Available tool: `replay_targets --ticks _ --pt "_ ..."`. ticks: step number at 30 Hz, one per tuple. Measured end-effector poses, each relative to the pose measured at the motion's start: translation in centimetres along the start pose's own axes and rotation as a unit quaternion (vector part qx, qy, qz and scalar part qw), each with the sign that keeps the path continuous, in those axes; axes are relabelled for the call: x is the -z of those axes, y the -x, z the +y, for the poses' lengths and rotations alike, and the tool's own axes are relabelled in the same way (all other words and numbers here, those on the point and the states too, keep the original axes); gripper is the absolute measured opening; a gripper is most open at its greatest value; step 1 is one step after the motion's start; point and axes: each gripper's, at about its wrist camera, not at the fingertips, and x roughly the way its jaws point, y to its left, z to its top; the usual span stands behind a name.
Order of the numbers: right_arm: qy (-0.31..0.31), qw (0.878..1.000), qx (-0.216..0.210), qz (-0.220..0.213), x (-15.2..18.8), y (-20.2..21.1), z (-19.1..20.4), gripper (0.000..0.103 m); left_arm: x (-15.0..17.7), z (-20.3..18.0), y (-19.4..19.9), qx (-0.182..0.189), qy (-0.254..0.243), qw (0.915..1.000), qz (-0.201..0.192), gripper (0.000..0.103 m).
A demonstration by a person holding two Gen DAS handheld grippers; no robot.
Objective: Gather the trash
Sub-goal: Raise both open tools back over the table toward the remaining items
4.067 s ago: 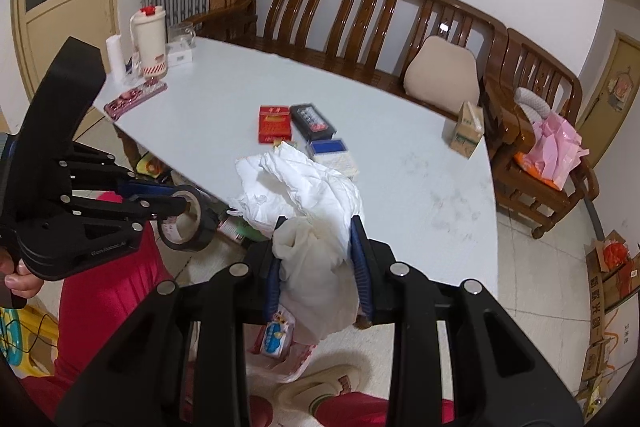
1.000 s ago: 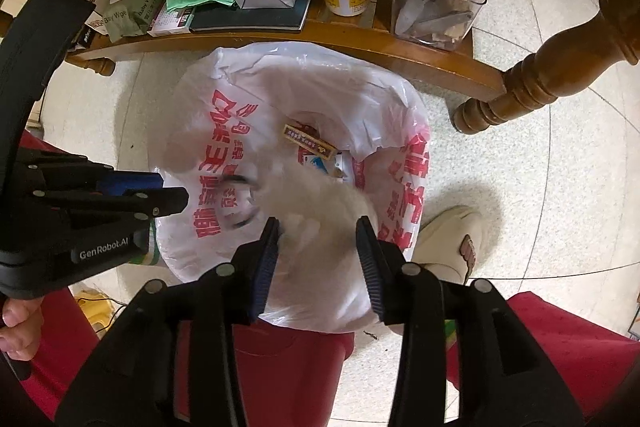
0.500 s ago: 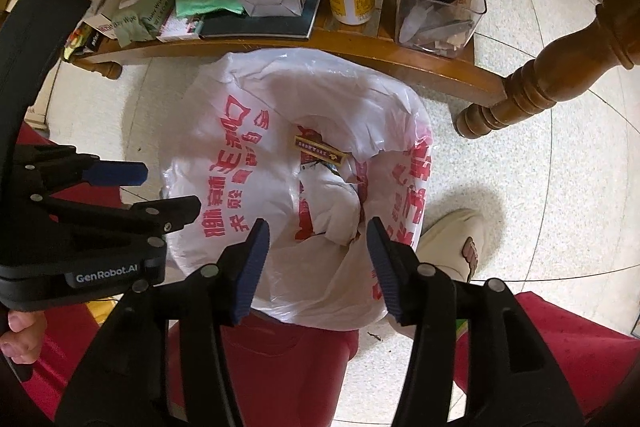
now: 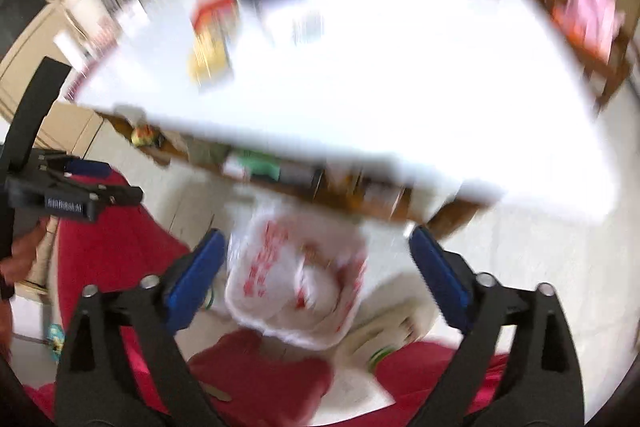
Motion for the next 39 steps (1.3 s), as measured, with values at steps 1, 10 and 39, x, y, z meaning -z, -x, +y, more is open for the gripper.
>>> replay_targets --ticks 1,10,39 --pt "0.010 1.000 0.006 -0.013 -1.0 1.3 0.0 0.096 -1.0 0.1 2.1 -0.005 0.001 0.9999 -0.015 0.091" --pt "0.096 0.990 0.030 -0.098 -11.6 10.6 -0.4 0.096 -8.9 -0.3 12.7 -0.065 0.000 0.9960 -0.061 0.093" --pt "0.155 0.987 -0.049 -0.012 -22.3 2.1 -0.1 0.096 -19.9 -0.4 7.0 -0.031 0.057 0.9979 0.004 0.093"
